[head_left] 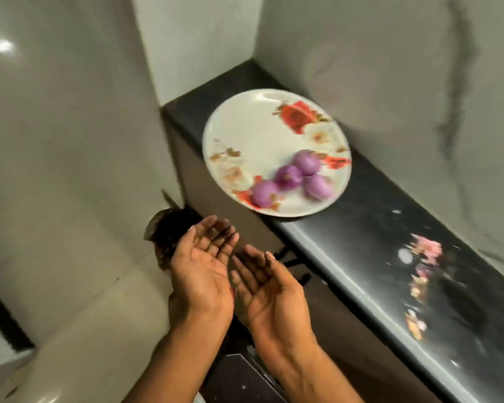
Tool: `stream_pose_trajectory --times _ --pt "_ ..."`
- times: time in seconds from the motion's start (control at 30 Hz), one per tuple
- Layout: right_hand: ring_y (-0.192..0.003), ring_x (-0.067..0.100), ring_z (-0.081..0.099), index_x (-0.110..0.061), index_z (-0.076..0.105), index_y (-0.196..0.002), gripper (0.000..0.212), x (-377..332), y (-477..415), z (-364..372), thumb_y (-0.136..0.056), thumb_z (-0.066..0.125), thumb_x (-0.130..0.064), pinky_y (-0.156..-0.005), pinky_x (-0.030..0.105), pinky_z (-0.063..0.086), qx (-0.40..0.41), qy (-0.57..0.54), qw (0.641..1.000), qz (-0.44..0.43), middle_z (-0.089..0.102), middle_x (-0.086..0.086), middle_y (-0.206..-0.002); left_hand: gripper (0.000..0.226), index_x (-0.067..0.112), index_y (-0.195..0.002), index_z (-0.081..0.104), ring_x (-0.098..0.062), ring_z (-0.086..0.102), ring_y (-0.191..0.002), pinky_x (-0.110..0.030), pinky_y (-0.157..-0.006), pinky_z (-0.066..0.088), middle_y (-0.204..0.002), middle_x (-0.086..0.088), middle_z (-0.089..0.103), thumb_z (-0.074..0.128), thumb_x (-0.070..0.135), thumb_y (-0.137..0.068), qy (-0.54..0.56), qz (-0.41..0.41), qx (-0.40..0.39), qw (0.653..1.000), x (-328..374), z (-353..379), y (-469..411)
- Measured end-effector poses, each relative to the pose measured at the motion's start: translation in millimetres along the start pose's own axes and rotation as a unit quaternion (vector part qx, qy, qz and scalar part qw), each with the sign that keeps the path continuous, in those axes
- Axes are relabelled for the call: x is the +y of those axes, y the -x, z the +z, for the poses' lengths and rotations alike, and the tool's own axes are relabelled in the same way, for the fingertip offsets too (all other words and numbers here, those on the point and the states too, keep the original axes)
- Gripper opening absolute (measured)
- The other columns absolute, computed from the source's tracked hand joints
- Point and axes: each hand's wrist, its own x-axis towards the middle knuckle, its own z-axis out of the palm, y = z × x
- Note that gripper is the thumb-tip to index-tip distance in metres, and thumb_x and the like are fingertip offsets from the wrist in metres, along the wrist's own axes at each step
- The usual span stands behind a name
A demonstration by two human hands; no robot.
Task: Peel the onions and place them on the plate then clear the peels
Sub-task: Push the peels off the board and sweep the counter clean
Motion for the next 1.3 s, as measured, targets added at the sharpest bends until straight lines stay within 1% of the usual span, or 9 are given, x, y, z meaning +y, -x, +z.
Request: stream_pose_trajectory --times 0.33,0.6,0.7,0.83,0.9,0.97,1.07,1.17,1.3 --pt "-0.107 0.030 0.072 0.004 0.078 -0.112 0.026 -93.5 105.0 -80.1 -0.095 0.060 -0.004 -0.106 0.043 0.051 0.091 -0.067 0.982 -0.150 0.076 0.024 -0.116 0.038 0.006 -0.099 0.071 -0.021 0.072 -0.085 -0.033 -0.077 0.058 -0.090 -0.011 0.076 0.042 0.027 -0.109 -0.170 0.002 -0.169 0.971 -128.2 117.2 107.3" --pt "-0.086 0.027 0.075 0.011 0.069 -0.115 0.023 -145.9 95.1 -160.1 -0.101 0.051 0.013 -0.076 0.031 0.065 0.132 -0.158 0.966 -0.157 0.077 0.023 -0.095 0.036 0.002 -0.107 0.072 -0.032 0.068 -0.093 -0.036 -0.075 0.056 -0.099 -0.019 0.073 0.046 0.026 -0.107 -0.276 0.029 -0.234 0.932 -204.9 156.9 99.8" --pt "-0.088 0.028 0.076 -0.006 0.076 -0.112 0.025 -157.6 78.3 -182.3 -0.101 0.057 0.007 -0.076 0.031 0.062 0.204 0.015 0.947 -0.247 0.081 0.012 -0.095 0.034 0.005 -0.111 0.072 -0.032 0.068 -0.102 -0.041 -0.086 0.056 -0.108 -0.017 0.073 0.041 0.021 -0.112 -0.308 0.016 -0.245 0.919 -214.4 162.7 89.0" --pt "-0.127 0.019 0.066 -0.036 0.065 -0.138 0.036 -159.7 57.2 -213.5 -0.107 0.057 -0.020 -0.109 0.038 0.052 0.178 0.437 0.800 -0.370 0.072 -0.004 -0.134 0.032 0.014 -0.121 0.071 -0.028 0.066 -0.123 -0.043 -0.107 0.051 -0.131 -0.013 0.071 0.042 0.024 -0.112 -0.347 -0.012 -0.271 0.898 -213.9 163.5 80.0" --pt "-0.161 0.008 0.016 -0.040 0.042 -0.158 0.049 -161.3 52.2 -232.4 -0.110 0.048 -0.041 -0.131 0.035 0.016 0.131 0.632 0.664 -0.378 0.029 -0.008 -0.172 0.034 0.014 -0.132 0.067 -0.025 0.061 -0.131 -0.042 -0.115 0.046 -0.139 -0.010 0.067 0.040 0.024 -0.113 -0.369 -0.016 -0.293 0.882 -211.2 164.3 75.0" --pt "-0.161 0.008 -0.017 -0.043 0.018 -0.166 0.060 -159.8 59.7 -250.3 -0.111 0.036 -0.056 -0.130 0.036 -0.009 0.103 0.743 0.552 -0.363 -0.006 -0.013 -0.176 0.037 0.015 -0.141 0.061 -0.021 0.056 -0.138 -0.039 -0.120 0.040 -0.146 -0.006 0.063 0.038 0.024 -0.114 -0.397 -0.007 -0.321 0.860 -207.7 163.3 67.2" --pt "-0.159 0.013 -0.026 -0.044 -0.002 -0.166 0.064 -147.2 78.8 -272.1 -0.111 0.024 -0.063 -0.129 0.044 -0.019 0.034 0.829 0.449 -0.332 -0.017 -0.013 -0.174 0.040 0.015 -0.148 0.057 -0.013 0.050 -0.142 -0.032 -0.123 0.035 -0.152 -0.001 0.058 0.038 0.023 -0.114 -0.447 0.029 -0.350 0.823 -200.8 159.2 49.7" --pt "-0.160 0.014 -0.023 -0.040 -0.006 -0.167 0.064 -144.5 79.6 -284.4 -0.112 0.019 -0.062 -0.129 0.052 -0.013 0.002 0.869 0.381 -0.316 -0.009 -0.010 -0.176 0.041 0.020 -0.153 0.053 -0.011 0.041 -0.150 -0.026 -0.123 0.028 -0.159 0.004 0.050 0.041 0.029 -0.114 -0.556 0.107 -0.376 0.733 -196.6 154.4 33.6" --pt "-0.162 0.018 -0.015 -0.039 -0.003 -0.167 0.063 -172.4 56.3 -276.7 -0.112 0.017 -0.060 -0.130 0.054 -0.009 -0.001 0.881 0.339 -0.331 -0.004 -0.007 -0.177 0.054 0.019 -0.164 0.034 -0.010 0.008 -0.161 -0.039 -0.133 0.004 -0.173 0.003 0.025 0.033 0.040 -0.114 -0.682 0.220 -0.423 0.554 -200.4 149.6 16.4"
